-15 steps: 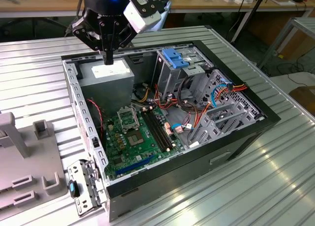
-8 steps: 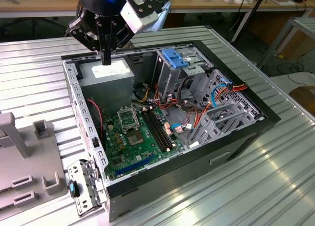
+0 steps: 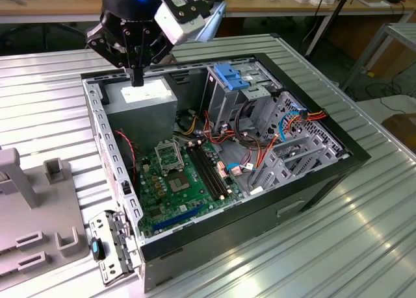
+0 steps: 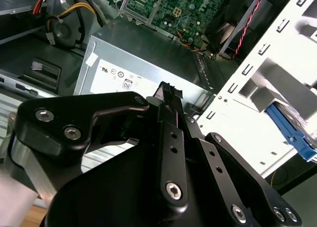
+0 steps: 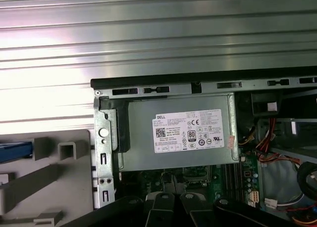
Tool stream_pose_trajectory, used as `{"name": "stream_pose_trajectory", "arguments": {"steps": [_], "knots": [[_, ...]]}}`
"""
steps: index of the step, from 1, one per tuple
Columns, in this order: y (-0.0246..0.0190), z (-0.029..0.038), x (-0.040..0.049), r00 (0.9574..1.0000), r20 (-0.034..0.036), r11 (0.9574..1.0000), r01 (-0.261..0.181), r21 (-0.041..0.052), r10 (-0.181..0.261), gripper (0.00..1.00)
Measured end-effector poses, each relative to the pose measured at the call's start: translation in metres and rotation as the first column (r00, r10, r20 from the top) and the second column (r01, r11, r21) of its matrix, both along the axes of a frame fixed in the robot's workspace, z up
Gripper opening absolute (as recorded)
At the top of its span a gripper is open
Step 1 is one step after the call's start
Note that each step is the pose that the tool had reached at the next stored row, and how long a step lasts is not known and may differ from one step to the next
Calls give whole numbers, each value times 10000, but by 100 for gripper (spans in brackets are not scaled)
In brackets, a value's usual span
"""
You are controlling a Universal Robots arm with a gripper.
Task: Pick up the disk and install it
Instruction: 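Reach for the disk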
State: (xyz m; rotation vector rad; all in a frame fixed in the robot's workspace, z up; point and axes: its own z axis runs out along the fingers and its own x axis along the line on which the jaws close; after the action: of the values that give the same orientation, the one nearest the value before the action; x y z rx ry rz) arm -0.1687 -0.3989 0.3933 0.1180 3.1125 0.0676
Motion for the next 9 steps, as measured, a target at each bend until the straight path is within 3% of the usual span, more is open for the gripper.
{"name": "stream_pose_trajectory", "arguments": {"steps": [9], "knots": [[0,0,-54,10000,1,10000,0,1,0,11]]}}
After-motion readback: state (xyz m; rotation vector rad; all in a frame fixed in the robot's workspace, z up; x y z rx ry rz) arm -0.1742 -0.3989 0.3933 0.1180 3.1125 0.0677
